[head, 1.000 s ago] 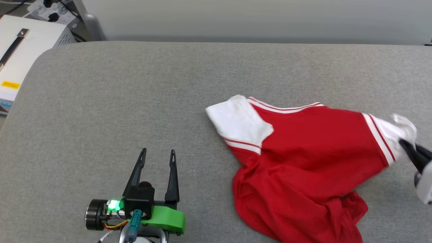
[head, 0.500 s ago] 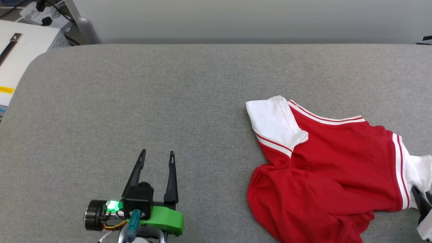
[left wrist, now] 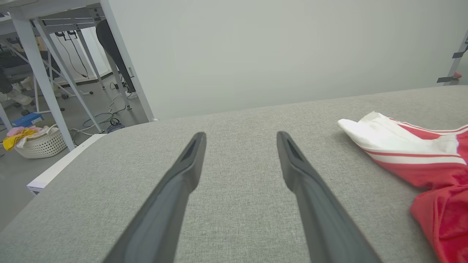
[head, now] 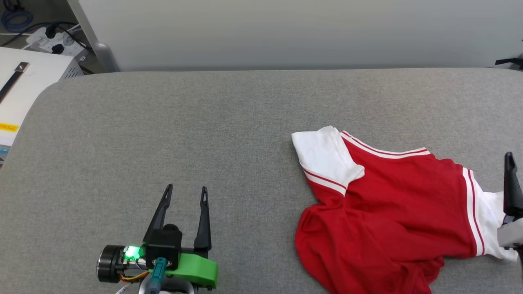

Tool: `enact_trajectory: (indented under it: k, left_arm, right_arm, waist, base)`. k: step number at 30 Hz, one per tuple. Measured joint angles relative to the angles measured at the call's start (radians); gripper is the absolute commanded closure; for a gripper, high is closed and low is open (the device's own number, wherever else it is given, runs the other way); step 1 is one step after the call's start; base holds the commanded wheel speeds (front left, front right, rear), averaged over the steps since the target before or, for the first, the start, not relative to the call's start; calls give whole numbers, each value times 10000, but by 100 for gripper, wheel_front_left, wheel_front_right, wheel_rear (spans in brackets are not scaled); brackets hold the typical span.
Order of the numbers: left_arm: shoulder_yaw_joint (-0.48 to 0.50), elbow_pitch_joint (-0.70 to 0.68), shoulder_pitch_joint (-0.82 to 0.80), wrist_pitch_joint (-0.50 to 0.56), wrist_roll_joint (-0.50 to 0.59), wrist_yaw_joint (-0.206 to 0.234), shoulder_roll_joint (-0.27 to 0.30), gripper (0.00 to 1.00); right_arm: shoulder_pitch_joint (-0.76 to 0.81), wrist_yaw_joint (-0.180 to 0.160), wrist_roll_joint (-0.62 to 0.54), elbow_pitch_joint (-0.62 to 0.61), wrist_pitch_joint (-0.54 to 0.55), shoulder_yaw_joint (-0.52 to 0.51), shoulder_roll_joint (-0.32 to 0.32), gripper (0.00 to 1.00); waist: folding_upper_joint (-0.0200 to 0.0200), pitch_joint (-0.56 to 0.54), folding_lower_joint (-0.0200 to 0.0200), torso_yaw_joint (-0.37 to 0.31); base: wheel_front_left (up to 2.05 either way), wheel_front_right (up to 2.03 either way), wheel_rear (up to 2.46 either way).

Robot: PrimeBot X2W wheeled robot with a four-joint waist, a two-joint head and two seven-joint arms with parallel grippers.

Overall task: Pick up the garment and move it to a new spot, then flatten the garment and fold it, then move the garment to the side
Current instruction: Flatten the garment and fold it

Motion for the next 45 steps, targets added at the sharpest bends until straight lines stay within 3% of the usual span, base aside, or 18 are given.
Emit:
enact_trajectory:
  k: [7,15,22,33,38,45]
  left_arm:
    - [-12,-52,34,0,2,-29,67,0]
    - [-56,-94,39,0,13,-23,77,0]
    - [-102,-176,27,0,13,-15,92,0]
    - [-355,-247,-528,0,40,-25,17,0]
    - [-477,-249,-802,0,36,-12,-86,0]
    - [-652,-267,-1169,0,19,56,-215,0]
  right_arm:
    - [964,0,-1398,-2483,272,217,1801,0]
    - [1226,0,-1707,-3080,493,673,1906,0]
    - [-592,0,-1361,-3066,1576,1831,729,0]
    - [-4790,0,2021,-930,7087,6397,-2031,0]
    - [-5677,0,3273,-31,8776,8075,-2502,0]
    - [-6229,-2,3649,1469,8876,9346,-2514,0]
  waist:
    - [0,-80,0,81]
    - [0,-81,0,307]
    - [0,146,0,473]
    - [0,973,0,1017]
    - [0,1461,0,1369]
    - [0,2165,0,1807]
  base:
    - [0,0,0]
    - [0,0,0]
    - [0,0,0]
    - [0,0,0]
    - [0,0,0]
    - [0,0,0]
